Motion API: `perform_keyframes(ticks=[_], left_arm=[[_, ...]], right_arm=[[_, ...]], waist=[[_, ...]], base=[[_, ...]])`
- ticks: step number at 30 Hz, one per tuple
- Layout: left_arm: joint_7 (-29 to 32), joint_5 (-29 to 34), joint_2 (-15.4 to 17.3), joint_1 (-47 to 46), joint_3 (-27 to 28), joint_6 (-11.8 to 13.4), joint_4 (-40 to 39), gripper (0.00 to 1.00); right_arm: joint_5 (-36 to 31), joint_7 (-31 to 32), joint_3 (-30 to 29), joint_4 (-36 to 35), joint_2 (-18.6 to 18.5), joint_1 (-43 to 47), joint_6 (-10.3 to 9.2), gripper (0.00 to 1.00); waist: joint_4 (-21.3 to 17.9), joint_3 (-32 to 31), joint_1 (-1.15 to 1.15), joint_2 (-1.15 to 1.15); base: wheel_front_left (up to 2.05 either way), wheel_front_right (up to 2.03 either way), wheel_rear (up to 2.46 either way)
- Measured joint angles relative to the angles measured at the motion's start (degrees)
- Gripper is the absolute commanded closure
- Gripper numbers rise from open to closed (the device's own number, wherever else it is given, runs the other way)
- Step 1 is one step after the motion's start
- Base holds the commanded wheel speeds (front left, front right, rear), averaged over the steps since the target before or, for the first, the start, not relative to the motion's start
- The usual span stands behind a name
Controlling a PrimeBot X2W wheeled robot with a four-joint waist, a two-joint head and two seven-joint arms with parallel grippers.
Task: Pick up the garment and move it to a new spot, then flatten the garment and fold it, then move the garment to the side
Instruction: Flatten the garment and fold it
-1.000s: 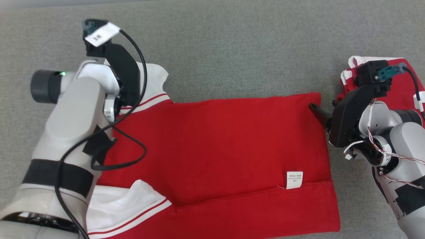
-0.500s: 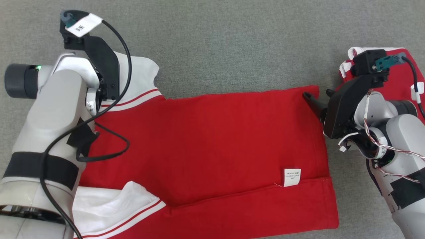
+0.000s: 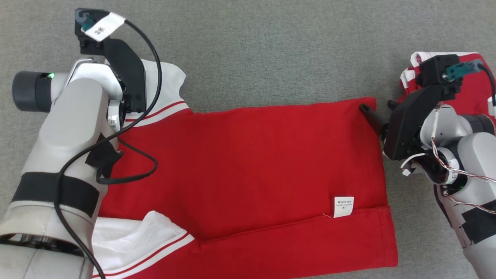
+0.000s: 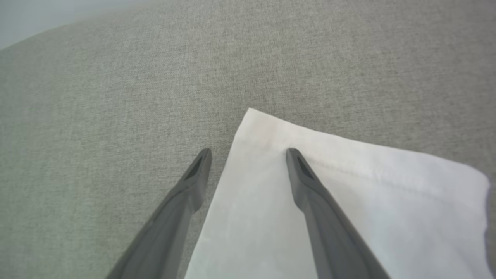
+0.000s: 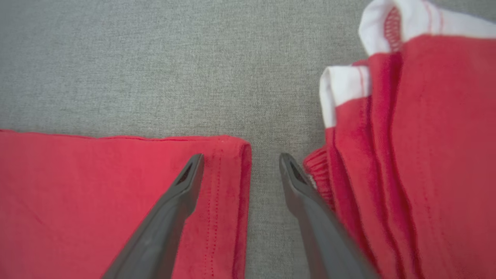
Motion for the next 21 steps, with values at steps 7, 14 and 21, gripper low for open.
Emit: perform_keyframes(ticks=[7,14,21], left_arm=[[-0.9,-0.1,-0.5,-0.5,0.1,0.1,1.3,0.16],[-2.0,-0.5,-0.8,-0.7,0.2,0.1,2.3,0.51],[-3.6,-0.9,-0.8,-0.7,0.5,-0.4,3.1,1.00]], right_arm=[[-0.4,0.1,0.5,0.0,-0.1,0.0,-0.01,0.15],[-0.4,0.5,1.0,0.1,0.1,0.0,-0.01,0.58],[-0.4,0.6,1.2,0.1,0.0,0.0,-0.01,1.00]], waist=[[0.7,-0.1,0.00,0.00],[0.9,-0.2,0.00,0.00],[0.8,-0.3,0.00,0.00]], base=[[0.00,0.00,0.00],[0.00,0.00,0.00],[0.00,0.00,0.00]])
